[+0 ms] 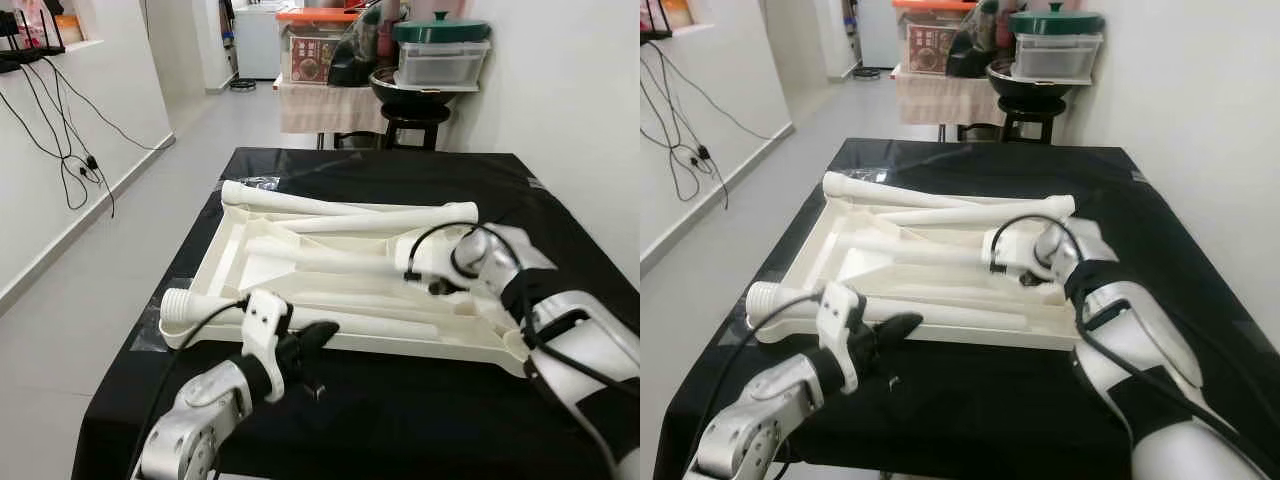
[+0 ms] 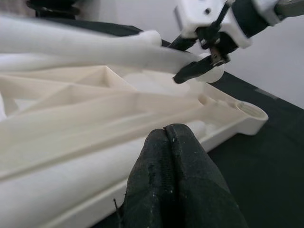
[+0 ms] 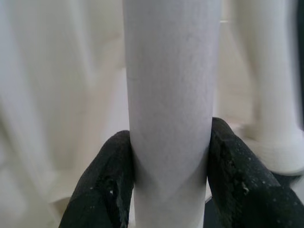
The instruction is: Building children table
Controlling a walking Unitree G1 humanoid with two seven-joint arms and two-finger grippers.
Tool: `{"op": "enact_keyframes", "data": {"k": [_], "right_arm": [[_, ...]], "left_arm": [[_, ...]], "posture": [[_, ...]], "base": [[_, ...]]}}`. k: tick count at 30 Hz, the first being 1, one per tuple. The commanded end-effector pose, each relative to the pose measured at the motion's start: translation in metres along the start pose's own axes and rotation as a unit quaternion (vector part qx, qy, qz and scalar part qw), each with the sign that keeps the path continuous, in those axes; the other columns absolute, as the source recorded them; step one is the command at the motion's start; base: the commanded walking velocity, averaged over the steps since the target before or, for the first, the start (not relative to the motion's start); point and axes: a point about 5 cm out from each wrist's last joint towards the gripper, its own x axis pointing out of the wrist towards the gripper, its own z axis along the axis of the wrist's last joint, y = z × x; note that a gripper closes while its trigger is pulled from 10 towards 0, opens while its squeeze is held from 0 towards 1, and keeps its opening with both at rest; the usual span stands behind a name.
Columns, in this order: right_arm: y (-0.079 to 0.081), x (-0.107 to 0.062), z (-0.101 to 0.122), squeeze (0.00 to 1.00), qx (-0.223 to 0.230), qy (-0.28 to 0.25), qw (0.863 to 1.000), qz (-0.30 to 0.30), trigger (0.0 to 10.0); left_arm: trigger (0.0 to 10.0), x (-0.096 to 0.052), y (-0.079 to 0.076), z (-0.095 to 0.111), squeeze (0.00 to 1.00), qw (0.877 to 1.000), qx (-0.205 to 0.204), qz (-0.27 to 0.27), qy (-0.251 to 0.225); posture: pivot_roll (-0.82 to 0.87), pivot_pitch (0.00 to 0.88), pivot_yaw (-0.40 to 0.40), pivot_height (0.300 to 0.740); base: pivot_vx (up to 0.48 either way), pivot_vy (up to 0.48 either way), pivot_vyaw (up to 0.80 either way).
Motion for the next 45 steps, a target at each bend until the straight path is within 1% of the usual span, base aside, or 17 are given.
{"op": "enact_keyframes", "data": {"k": [1,7,8,9,10,11,12,15,16,18,19,23,28,36,43,44,45], "right_arm": [[-0.01,-0.007,0.007,0.0,0.025,-0.03,0.999,-0.021,0.0],[-0.024,-0.025,0.004,0.0,0.114,-0.132,0.984,-0.024,0.0],[-0.026,-0.027,0.008,0.0,0.15,-0.166,0.974,-0.024,3.1],[-0.026,-0.027,0.008,0.0,0.15,-0.166,0.974,-0.024,3.1],[-0.026,-0.028,0.015,0.0,0.187,-0.21,0.959,-0.026,10.0],[-0.026,-0.028,0.015,0.0,0.187,-0.21,0.959,-0.026,10.0],[-0.024,-0.027,0.02,0.0,0.224,-0.243,0.943,-0.031,10.0],[-0.024,-0.027,0.02,0.0,0.224,-0.243,0.943,-0.031,10.0],[-0.017,-0.022,0.027,0.0,0.244,-0.271,0.931,-0.036,10.0],[-0.017,-0.022,0.027,0.0,0.244,-0.271,0.931,-0.036,10.0],[-0.008,-0.018,0.033,0.0,0.258,-0.291,0.92,-0.036,10.0],[0.003,-0.015,0.041,0.0,0.256,-0.313,0.914,-0.027,10.0],[0.025,-0.023,0.062,0.0,0.212,-0.372,0.904,0.005,10.0],[0.04,-0.039,0.076,0.0,0.165,-0.418,0.892,0.043,10.0],[0.048,-0.047,0.079,0.0,0.159,-0.428,0.888,0.049,10.0],[0.051,-0.049,0.08,0.0,0.153,-0.43,0.888,0.055,10.0],[0.051,-0.049,0.08,0.0,0.153,-0.43,0.888,0.055,10.0]], "left_arm": [[10.0,-0.001,0.006,0.003,0.0,1.0,-0.001,0.01,-0.004],[10.0,0.004,0.02,0.029,0.0,0.998,0.013,0.028,-0.045],[10.0,0.005,0.023,0.037,0.0,0.997,0.02,0.036,-0.059],[10.0,0.005,0.023,0.037,0.0,0.997,0.02,0.036,-0.059],[10.0,0.007,0.03,0.049,0.0,0.995,0.028,0.053,-0.084],[10.0,0.007,0.03,0.049,0.0,0.995,0.028,0.053,-0.084],[10.0,0.008,0.034,0.064,0.91,0.991,0.03,0.059,-0.118],[10.0,0.008,0.034,0.064,0.91,0.991,0.03,0.059,-0.118],[10.0,0.01,0.038,0.082,1.0,0.986,0.04,0.058,-0.15],[10.0,0.01,0.038,0.082,1.0,0.986,0.04,0.058,-0.15],[10.0,0.011,0.04,0.097,1.0,0.982,0.05,0.052,-0.174],[10.0,0.013,0.04,0.112,1.0,0.978,0.062,0.041,-0.195],[10.0,0.021,0.039,0.135,1.0,0.972,0.074,0.016,-0.224],[10.0,0.029,0.041,0.14,1.0,0.971,0.068,0.014,-0.23],[10.0,0.033,0.042,0.143,1.0,0.971,0.067,0.008,-0.231],[10.0,0.034,0.041,0.144,0.0,0.97,0.068,0.0,-0.231],[10.0,0.034,0.041,0.144,0.0,0.97,0.068,0.0,-0.231]], "posture": [[-0.08,0.0,-0.041,0.74],[-0.09,0.0,-0.025,0.74],[-0.09,0.0,-0.025,0.74],[-0.09,0.0,-0.025,0.74],[-0.08,0.0,-0.022,0.74],[-0.08,0.0,-0.022,0.74],[-0.08,0.0,-0.025,0.74],[-0.08,0.0,-0.025,0.74],[-0.08,0.0,-0.02,0.74],[-0.08,0.0,-0.02,0.74],[-0.08,0.0,-0.017,0.74],[-0.09,0.0,-0.012,0.74],[-0.09,0.0,-0.004,0.74],[-0.1,0.0,0.004,0.74],[-0.11,0.0,0.012,0.74],[-0.11,0.0,0.013,0.74],[-0.11,0.0,0.013,0.74]], "base": [[0.0,0.0,0.0],[0.0,0.0,0.0],[0.0,0.0,0.0],[0.0,0.0,0.0],[0.0,0.0,0.0],[0.0,0.0,0.0],[0.0,0.0,0.0],[0.0,0.0,0.0],[0.0,0.0,0.0],[0.0,0.0,0.0],[0.0,0.0,0.0],[0.0,0.0,0.0],[0.0,0.0,0.0],[0.0,0.0,0.0],[0.0,0.0,0.0],[0.0,0.0,0.0],[0.0,0.0,0.0]]}}
